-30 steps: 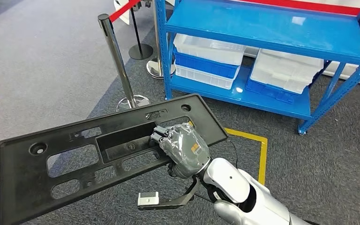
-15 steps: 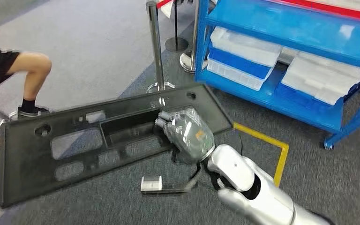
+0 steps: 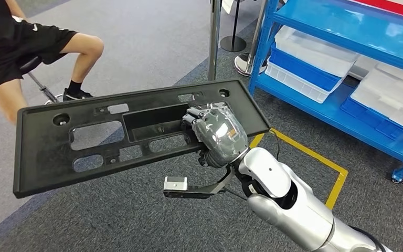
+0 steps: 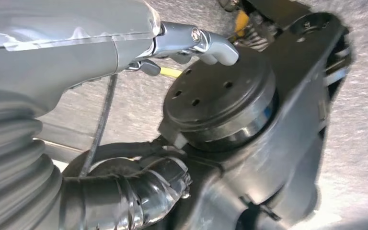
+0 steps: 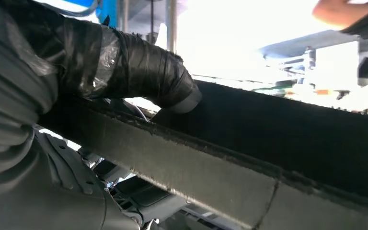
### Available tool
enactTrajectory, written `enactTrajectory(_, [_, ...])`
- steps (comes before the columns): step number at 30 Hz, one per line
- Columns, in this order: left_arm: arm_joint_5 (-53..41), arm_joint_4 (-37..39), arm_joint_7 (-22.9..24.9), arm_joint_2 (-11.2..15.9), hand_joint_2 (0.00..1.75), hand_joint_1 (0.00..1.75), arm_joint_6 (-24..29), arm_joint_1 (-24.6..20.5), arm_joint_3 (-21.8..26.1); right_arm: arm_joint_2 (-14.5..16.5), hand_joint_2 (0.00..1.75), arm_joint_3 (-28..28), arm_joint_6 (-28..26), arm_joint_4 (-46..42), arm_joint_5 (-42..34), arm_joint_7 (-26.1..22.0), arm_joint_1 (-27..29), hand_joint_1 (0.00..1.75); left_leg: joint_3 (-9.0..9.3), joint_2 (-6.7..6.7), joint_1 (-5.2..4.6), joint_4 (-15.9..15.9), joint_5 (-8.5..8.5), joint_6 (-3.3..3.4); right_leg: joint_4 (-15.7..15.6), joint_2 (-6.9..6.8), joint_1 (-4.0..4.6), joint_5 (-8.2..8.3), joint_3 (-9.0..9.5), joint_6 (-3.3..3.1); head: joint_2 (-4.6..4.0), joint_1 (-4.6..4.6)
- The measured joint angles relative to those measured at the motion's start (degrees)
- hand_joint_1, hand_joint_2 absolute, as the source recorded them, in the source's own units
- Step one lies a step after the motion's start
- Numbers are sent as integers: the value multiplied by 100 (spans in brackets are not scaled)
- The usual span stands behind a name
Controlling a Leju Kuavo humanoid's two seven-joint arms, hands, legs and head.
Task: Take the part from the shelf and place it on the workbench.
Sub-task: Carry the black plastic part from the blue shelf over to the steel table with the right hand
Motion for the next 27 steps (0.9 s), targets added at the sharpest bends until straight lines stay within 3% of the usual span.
enactTrajectory(2, [-1,1,-3,19,175,0,-3,32,14,2,175,-5,2,7,-1,-1,-22,175,-37,-111,13,-38,106,-68,-67,-138,2,81,-30,-20,-1,3])
enactTrajectory(3, [-3,1,-2,24,175,0,-6,45,16,6,175,-5,5,9,-1,-2,-35,175,-79,-68,11,-13,66,-97,-96,-215,-10,146,-69,-49,-1,-4])
enactTrajectory(4, [-4,1,-2,29,175,0,-9,53,17,10,175,-5,7,10,-1,-2,-49,175,-138,34,12,95,-92,-125,-129,-296,-22,221,-125,-84,-1,-12])
enactTrajectory(6, [-5,-1,2,28,175,0,-17,43,17,16,175,-7,10,13,-1,-2,-74,175,-289,319,43,635,-679,-191,-158,-450,-8,360,-265,-135,-1,-29])
enactTrajectory(7, [-5,-1,2,27,175,0,-24,36,17,15,175,-8,11,18,-1,-2,-83,175,-351,396,76,995,-932,-233,-156,-532,5,419,-345,-145,-1,-33])
enactTrajectory(8, [-5,-2,1,24,175,0,-34,25,17,15,175,-9,14,25,-1,-2,-88,175,-375,434,111,1310,-1042,-276,-145,-616,16,478,-426,-140,-1,-32])
enactTrajectory(10, [-5,-3,-7,18,175,0,-62,2,17,14,175,-13,18,43,-2,-2,-103,175,-231,480,176,1522,-862,-350,-105,-784,21,582,-609,-112,-1,-33])
enactTrajectory(11, [-5,-4,-10,16,175,0,-76,-7,17,14,175,-20,19,49,-3,-2,-116,175,-23,531,204,1358,-707,-381,-74,-859,20,628,-702,-89,-1,-32])
enactTrajectory(12, [-5,-5,-11,15,175,0,-90,-14,17,14,175,-28,20,53,-5,-2,-133,175,262,654,224,1037,-657,-408,-38,-927,19,664,-782,-65,-1,-34])
enactTrajectory(13, [2,-5,-15,18,175,0,-105,-19,18,12,175,-43,21,56,-8,0,-153,175,584,812,208,638,-712,-420,-1,-989,22,688,-839,-37,-1,-34])
enactTrajectory(15, [74,-7,-21,32,175,0,-182,-23,37,3,175,-73,27,59,-15,8,-190,175,967,1025,140,51,-938,-334,48,-1120,23,716,-875,28,-1,-32])
enactTrajectory(17, [169,-6,-14,60,175,0,-291,1,124,-6,175,-89,48,63,-23,13,-210,175,979,952,79,-92,-962,-163,57,-1249,-3,749,-867,111,-1,-25])
enactTrajectory(19, [196,-5,-2,86,175,0,-351,29,230,-24,175,-92,74,68,-28,11,-219,175,935,837,69,-125,-870,-19,190,-1075,-52,636,-920,187,-1,-23])
enactTrajectory(21, [191,-6,1,100,175,0,-363,30,290,-59,175,-107,85,76,-30,11,-221,175,851,727,65,-134,-765,93,730,-681,-77,222,-1124,212,-1,-23])
enactTrajectory(23, [184,-7,3,103,175,0,-353,22,329,-106,175,-124,87,94,-31,13,-210,175,736,582,43,-120,-674,142,1443,-483,-75,-179,-1366,200,-1,-23])
enactTrajectory(24, [171,-7,4,103,175,0,-339,22,347,-130,175,-130,87,107,-33,14,-204,175,683,492,31,-108,-639,145,1618,-454,-74,-237,-1395,189,-1,-23])
enactTrajectory(25, [144,-7,-4,102,175,0,-311,28,365,-144,175,-134,87,116,-34,16,-201,175,638,404,23,-89,-614,140,1585,-440,-72,-184,-1323,175,-1,-24])
enactTrajectory(27, [24,-7,-104,29,175,0,-145,34,385,-158,175,-149,84,125,-24,54,-203,175,569,236,22,-30,-592,127,942,-335,-71,117,-911,135,-1,-24])
